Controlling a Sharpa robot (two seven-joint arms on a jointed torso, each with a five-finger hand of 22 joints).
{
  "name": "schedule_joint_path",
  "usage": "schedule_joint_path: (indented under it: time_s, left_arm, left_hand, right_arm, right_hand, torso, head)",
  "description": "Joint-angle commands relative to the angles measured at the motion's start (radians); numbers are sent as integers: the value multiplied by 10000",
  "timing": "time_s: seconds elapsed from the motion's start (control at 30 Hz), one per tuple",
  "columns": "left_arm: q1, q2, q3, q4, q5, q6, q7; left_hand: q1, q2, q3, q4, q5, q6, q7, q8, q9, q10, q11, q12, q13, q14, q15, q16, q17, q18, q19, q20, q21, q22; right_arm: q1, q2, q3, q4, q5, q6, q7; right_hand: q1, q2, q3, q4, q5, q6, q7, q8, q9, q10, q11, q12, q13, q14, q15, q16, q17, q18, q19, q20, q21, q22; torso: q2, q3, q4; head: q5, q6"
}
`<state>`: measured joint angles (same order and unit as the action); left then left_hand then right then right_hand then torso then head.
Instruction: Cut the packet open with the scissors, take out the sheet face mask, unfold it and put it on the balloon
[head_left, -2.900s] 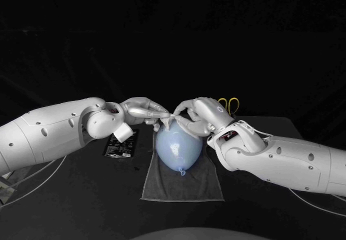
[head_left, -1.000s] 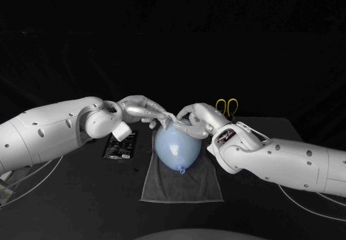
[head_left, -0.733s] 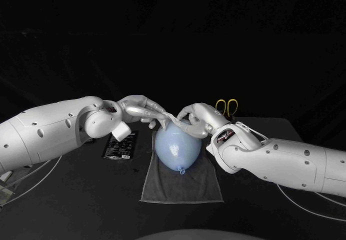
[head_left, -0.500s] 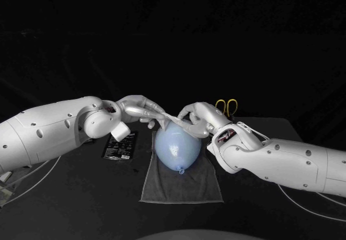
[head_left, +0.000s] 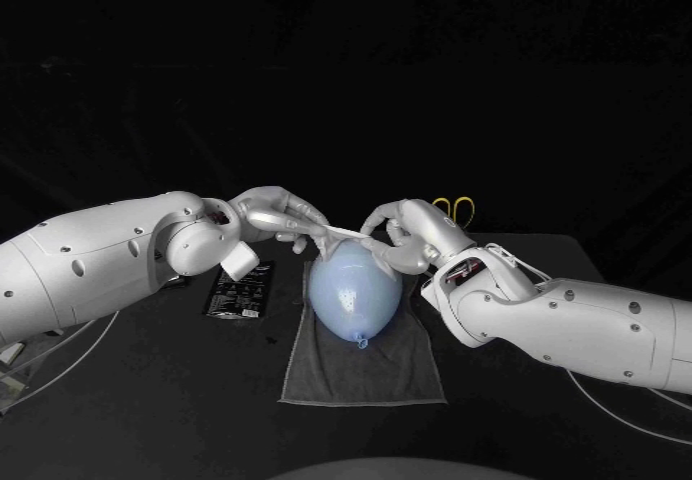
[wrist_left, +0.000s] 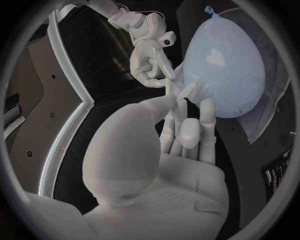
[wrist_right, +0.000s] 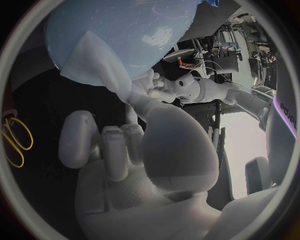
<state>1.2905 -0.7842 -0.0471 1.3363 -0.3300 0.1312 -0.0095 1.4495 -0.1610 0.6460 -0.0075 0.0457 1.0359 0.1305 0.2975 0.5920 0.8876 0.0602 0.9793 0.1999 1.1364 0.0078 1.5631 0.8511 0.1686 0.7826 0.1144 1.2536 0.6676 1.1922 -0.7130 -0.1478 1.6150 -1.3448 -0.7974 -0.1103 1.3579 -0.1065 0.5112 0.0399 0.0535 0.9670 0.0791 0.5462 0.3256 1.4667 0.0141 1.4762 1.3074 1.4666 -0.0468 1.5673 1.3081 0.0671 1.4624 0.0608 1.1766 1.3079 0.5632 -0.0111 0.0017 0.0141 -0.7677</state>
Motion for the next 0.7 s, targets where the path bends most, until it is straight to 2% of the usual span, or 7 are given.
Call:
schedule_joint_path:
  time_s: [0.03, 0.23, 0.37, 0.4, 0.47, 0.6, 0.7]
  left_arm:
    - [24, -8, 13, -13, -170, -233, 287]
    - [24, -18, 13, -8, -238, -270, 315]
    - [24, -23, 13, -6, -260, -297, 325]
    - [24, -23, 13, -6, -265, -304, 328]
    - [24, -23, 13, -6, -273, -318, 335]
    - [24, -19, 13, -15, -281, -352, 347]
    - [24, -18, 13, -28, -283, -354, 340]
  left_hand:
    - [33, 94, -10, -51, 22, 57, -36, 22, 65, 65, -14, 41, 11, 102, 8, 17, 31, 165, -10, -4, 46, -3]
    - [33, 98, -8, -58, 22, 66, -41, 26, 68, 72, -17, 46, 13, 113, 6, 18, 41, 165, -5, -6, 50, -2]
    - [33, 100, -7, -65, 21, 73, -44, 29, 69, 78, -19, 50, 15, 126, 4, 20, 56, 166, 0, -8, 53, -1]
    - [33, 100, -7, -65, 21, 73, -44, 29, 69, 78, -19, 50, 15, 126, 4, 20, 56, 166, 0, -8, 53, -1]
    - [33, 100, -7, -65, 21, 73, -44, 29, 69, 78, -19, 50, 15, 126, 4, 20, 56, 166, 0, -8, 53, -1]
    - [34, 104, -4, -74, 22, 81, -49, 33, 72, 85, -22, 54, 17, 135, 1, 21, 62, 166, 7, -10, 58, -1]
    - [32, 108, -2, -77, 22, 85, -50, 35, 73, 88, -22, 57, 18, 134, 0, 22, 54, 166, 11, -12, 60, 0]
  right_arm:
    - [13, -76, 13, 17, 70, 125, 130]
    - [40, -224, 24, 46, 113, 416, 18]
    - [60, -315, 30, 69, 120, 582, -57]
    - [66, -344, 31, 77, 114, 634, -81]
    - [78, -400, 32, 93, 90, 748, -131]
    - [96, -504, 33, 113, 41, 1004, -216]
    - [107, -576, 33, 132, 19, 1176, -246]
  right_hand:
    - [-141, -9, 30, 39, 9, -94, 18, 39, -12, 279, -68, -70, 1740, 1042, -81, 35, 2627, 50, -23, -83, -67, 1673]
    - [-274, -71, 46, 67, 171, -162, 41, 29, -27, 236, -53, -116, 1705, 1042, -72, 35, 2627, 57, -45, -82, -120, 1660]
    - [-478, -238, 166, 56, 1025, -285, 119, -3, -70, 127, 13, -235, 1613, 1042, -23, 35, 2627, 69, -85, -53, -226, 1636]
    - [-518, -312, 217, 21, 1387, -356, 172, -42, -95, 73, 50, -297, 1564, 1042, 5, 35, 2627, 77, -103, -36, -278, 1624]
    - [-563, -381, 299, -29, 1768, -431, 236, -99, -133, 8, 100, -368, 1508, 1042, 51, 35, 2627, 81, -119, 0, -313, 1617]
    - [-613, -454, 366, -79, 2030, -530, 300, -176, -178, -81, 153, -468, 1425, 1042, 91, 35, 2627, 103, -164, 34, -443, 1587]
    - [-638, -482, 377, -87, 2053, -575, 326, -212, -197, -141, 174, -539, 1366, 1042, 107, 35, 2627, 112, -185, 46, -502, 1573]
  torso:
    - [-1, -3, -1]
    - [6, -5, 12]
    - [2, -10, 11]
    - [0, -11, 10]
    - [-2, -14, 7]
    - [-3, -14, 5]
    - [-6, -13, 1]
  head:
    - [-3, -1]
    - [-37, -18]
    - [-41, -25]
    - [-51, -31]
    - [-64, -36]
    - [-74, -37]
    - [-54, -41]
